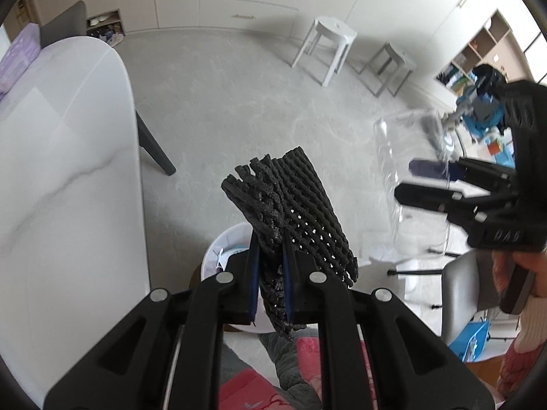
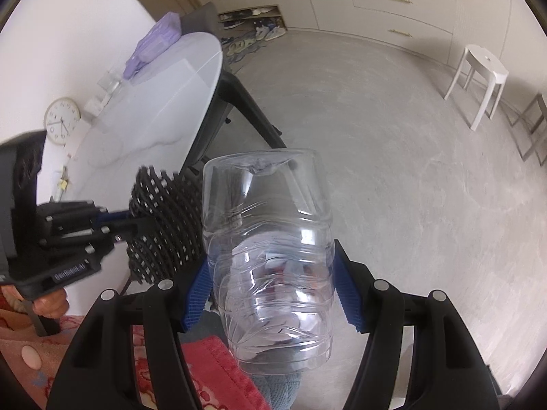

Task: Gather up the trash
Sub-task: 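Carry the mesh with left tool while right tool carries the bottle to the bin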

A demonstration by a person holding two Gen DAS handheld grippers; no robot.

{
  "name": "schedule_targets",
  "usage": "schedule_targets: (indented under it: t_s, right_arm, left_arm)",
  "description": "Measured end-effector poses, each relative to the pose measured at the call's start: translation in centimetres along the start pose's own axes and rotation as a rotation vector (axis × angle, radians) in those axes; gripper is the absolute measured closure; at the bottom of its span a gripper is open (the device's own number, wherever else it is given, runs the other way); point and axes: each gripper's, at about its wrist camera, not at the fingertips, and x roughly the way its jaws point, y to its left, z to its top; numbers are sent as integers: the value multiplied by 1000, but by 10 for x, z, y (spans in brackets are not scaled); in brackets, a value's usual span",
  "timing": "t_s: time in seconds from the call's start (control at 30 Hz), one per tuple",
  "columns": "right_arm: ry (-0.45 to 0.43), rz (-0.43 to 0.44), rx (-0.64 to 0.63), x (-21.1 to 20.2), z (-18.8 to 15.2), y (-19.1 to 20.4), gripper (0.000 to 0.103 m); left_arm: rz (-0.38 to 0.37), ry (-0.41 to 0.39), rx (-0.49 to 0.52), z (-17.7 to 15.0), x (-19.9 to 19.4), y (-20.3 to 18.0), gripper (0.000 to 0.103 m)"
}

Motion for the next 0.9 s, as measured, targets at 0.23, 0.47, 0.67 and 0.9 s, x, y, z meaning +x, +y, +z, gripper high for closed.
schedule_targets:
  t_s: [0.23,0.47,0.67,0.9]
  right_arm:
    - [11,1,37,-3,-15,-16,38]
    - [18,10,53,-2,-21,-21,38]
    - [20,18,42,1,-20,-17,38]
    - [30,26,32,7,-19,-15,38]
  left_arm:
    - [-49,179,-21,-17,41,3,92]
    - [-11,179,-15,-17,43,-6,40]
    - [-5,141,7,-15,31,-8,35]
    - [17,119,18,-20,21,-12,28]
